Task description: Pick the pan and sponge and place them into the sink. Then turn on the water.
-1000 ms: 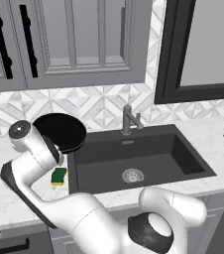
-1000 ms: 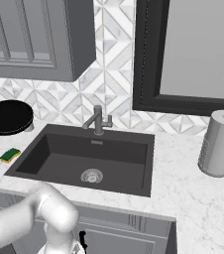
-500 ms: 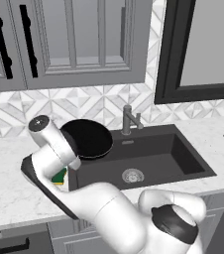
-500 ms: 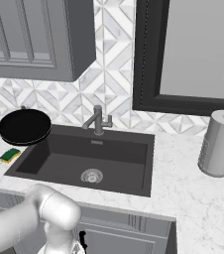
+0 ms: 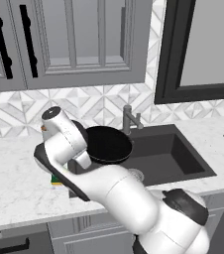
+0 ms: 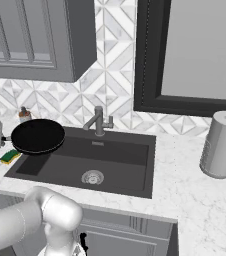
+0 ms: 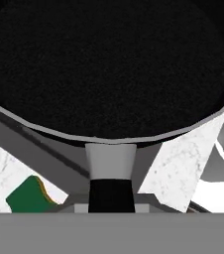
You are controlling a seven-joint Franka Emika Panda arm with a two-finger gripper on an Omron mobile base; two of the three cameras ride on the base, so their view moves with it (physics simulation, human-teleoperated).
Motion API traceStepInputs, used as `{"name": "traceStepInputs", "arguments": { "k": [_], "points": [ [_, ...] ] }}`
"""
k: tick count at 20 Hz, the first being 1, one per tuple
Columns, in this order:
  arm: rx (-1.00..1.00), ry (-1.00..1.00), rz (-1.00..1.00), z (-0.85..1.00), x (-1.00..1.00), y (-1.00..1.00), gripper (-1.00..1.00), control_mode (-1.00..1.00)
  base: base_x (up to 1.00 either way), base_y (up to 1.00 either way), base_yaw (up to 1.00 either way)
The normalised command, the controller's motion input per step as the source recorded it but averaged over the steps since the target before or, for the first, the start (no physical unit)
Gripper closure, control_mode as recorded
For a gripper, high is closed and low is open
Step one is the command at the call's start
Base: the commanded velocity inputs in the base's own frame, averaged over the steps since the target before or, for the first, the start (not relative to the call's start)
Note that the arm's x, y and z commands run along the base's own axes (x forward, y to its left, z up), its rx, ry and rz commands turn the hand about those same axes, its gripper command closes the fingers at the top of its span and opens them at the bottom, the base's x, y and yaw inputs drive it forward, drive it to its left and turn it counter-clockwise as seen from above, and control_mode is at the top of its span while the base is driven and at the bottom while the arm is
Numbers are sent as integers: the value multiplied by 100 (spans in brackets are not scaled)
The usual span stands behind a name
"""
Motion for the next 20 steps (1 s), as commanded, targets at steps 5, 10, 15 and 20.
{"name": "traceStepInputs", "arguments": {
  "k": [5,10,15,20],
  "points": [
    [0,1,-16,-6,0,-45,100,-100,0,0,0],
    [0,0,-11,-22,0,-40,100,-100,0,0,0],
    [0,0,-7,-7,4,-33,100,-100,0,0,0],
    [1,0,-6,-8,20,-36,100,-100,0,0,0]
  ]
}}
